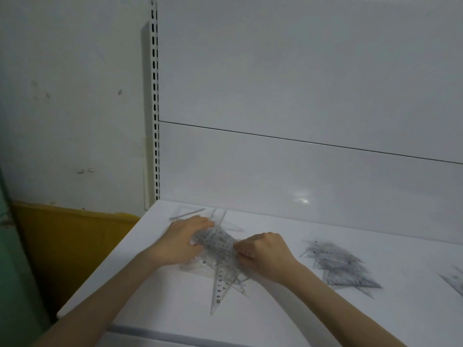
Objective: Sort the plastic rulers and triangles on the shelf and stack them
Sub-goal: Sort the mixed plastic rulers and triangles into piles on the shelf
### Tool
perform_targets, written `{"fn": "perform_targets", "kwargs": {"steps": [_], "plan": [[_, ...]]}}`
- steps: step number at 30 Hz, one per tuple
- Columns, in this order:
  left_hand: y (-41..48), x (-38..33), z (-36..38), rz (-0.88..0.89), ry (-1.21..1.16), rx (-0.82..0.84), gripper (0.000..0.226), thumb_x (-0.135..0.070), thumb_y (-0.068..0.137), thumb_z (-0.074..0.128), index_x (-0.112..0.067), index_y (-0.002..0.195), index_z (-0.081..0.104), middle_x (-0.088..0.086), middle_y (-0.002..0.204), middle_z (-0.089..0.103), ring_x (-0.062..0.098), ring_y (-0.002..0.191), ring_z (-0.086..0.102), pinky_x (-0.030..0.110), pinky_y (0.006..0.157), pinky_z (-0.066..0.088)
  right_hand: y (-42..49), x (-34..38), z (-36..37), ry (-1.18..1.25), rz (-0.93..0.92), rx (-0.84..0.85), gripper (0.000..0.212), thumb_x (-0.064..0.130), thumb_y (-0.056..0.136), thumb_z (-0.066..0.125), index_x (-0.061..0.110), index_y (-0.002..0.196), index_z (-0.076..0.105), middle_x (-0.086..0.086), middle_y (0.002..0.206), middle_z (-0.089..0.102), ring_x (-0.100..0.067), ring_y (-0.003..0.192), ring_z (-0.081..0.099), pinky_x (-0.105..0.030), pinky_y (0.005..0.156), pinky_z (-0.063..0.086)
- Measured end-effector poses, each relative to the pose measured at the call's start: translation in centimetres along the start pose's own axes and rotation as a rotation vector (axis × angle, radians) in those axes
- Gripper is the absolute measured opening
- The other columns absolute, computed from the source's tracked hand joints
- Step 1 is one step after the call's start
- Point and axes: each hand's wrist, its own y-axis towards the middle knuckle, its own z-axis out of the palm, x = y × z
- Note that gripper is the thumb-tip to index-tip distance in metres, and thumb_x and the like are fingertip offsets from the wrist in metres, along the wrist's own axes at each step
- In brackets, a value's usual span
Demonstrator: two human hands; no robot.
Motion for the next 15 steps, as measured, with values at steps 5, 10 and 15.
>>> {"fn": "perform_targets", "kwargs": {"steps": [5,10,15], "plan": [[-0.2,-0.6,0.1,0.038,-0.029,-0.009,0.043,-0.006,0.082,0.06,-0.024,0.121,0.064,-0.011,0.12,0.062,0.003,0.113,0.052,0.023,0.102,0.039,-1.8,0.2,-0.4,0.07,-0.011,-0.092,0.027,0.023,0.07,0.041,0.026,0.072,0.068,0.01,0.053,0.06,-0.019,0.038,0.047,-0.017,0.034,0.032],[-1.2,-1.0,-0.2,0.094,-0.005,-0.043,0.037,-0.004,0.082,0.061,-0.025,0.112,0.069,-0.015,0.107,0.065,0.004,0.104,0.055,0.019,0.092,0.041,-3.0,-0.4,-0.4,0.132,0.06,-0.162,0.026,0.007,0.064,0.059,0.021,0.079,0.073,0.01,0.059,0.067,-0.014,0.036,0.051,-0.02,0.033,0.041],[-1.8,-0.7,-0.5,0.149,0.138,-0.041,0.023,-0.025,0.088,0.064,-0.03,0.11,0.07,-0.01,0.103,0.067,0.01,0.098,0.055,0.028,0.085,0.044,-4.1,-1.5,-1.3,0.204,0.159,-0.271,0.02,0.005,0.072,0.06,0.016,0.087,0.067,0.005,0.052,0.062,-0.018,0.042,0.06,-0.027,0.039,0.049]]}}
